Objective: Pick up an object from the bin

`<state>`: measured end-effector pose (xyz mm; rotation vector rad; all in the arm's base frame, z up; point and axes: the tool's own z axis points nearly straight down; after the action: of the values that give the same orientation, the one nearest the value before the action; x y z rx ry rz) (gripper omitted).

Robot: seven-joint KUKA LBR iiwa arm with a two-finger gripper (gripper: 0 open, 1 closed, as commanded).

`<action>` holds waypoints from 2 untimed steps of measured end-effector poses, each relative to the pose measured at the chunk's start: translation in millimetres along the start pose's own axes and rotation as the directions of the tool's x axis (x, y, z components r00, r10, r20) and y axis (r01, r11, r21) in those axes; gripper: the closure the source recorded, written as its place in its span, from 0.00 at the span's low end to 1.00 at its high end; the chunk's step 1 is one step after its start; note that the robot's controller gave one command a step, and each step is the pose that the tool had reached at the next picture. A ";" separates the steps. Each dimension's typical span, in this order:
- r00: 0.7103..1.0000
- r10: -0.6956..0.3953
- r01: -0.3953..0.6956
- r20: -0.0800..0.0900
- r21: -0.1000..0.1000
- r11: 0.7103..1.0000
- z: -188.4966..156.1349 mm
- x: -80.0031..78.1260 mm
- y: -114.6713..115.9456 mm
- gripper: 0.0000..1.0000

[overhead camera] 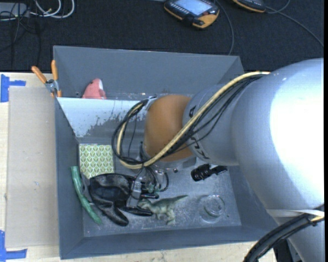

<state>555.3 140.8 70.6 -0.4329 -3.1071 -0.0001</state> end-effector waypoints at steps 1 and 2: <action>0.980 -0.200 0.200 0.001 0.000 0.980 0.2 -13.2 -10.1 0.00; 1.000 0.000 0.000 -0.003 0.003 1.000 0.5 0.1 -0.9 1.00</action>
Offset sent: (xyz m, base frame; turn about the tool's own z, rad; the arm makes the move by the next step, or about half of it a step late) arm 0.0000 0.0000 0.0000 0.0000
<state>554.9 139.9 70.1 -0.4325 -3.1038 0.0039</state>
